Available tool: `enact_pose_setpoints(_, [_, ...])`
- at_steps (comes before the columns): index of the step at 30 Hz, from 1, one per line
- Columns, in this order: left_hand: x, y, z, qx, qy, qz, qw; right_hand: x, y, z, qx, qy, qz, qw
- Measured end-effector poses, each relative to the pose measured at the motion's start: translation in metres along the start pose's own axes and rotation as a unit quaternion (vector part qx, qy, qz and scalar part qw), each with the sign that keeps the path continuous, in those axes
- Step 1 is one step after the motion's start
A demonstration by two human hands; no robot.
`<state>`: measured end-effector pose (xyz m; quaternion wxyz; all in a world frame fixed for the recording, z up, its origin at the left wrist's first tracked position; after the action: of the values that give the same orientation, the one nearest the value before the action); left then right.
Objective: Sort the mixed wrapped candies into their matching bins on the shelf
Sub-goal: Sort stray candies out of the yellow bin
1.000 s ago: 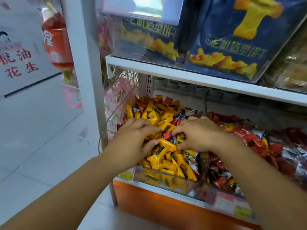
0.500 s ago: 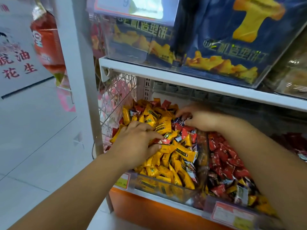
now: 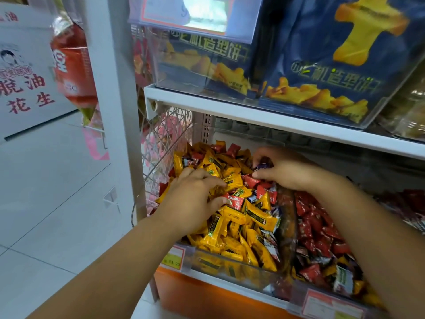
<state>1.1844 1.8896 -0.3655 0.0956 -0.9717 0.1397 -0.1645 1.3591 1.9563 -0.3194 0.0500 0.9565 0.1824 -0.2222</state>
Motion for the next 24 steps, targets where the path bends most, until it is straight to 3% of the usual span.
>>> enact_pose_setpoints(5, [-0.005,0.0,-0.006,0.02,0.002,-0.009,1.0,-0.005,0.024,0.001,-0.014,-0.043,-0.015,0.999])
enact_pose_setpoints(13, [0.011,0.0,0.007,-0.019,-0.071,0.006,0.997,-0.023,0.038,0.016,-0.087,-0.079,-0.009,0.993])
enact_pose_setpoints(19, [0.01,-0.003,-0.005,0.035,-0.031,-0.016,0.999,-0.023,0.037,0.018,-0.064,-0.046,-0.02,0.997])
enact_pose_setpoints(24, [0.004,0.002,-0.015,0.056,0.065,-0.021,0.996,-0.029,0.035,0.034,-0.085,0.008,-0.024,0.996])
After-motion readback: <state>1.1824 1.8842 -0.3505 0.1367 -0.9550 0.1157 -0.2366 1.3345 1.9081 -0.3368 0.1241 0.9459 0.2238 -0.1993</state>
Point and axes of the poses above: each hand's wrist, its own y-axis away from the middle knuckle, its own z-axis out of the palm, x = y × z, the point moved 7 cm from there along -y, towards the middle knuckle, and after that the axes turned 6 degrees about -y, right-handed, at the moved point
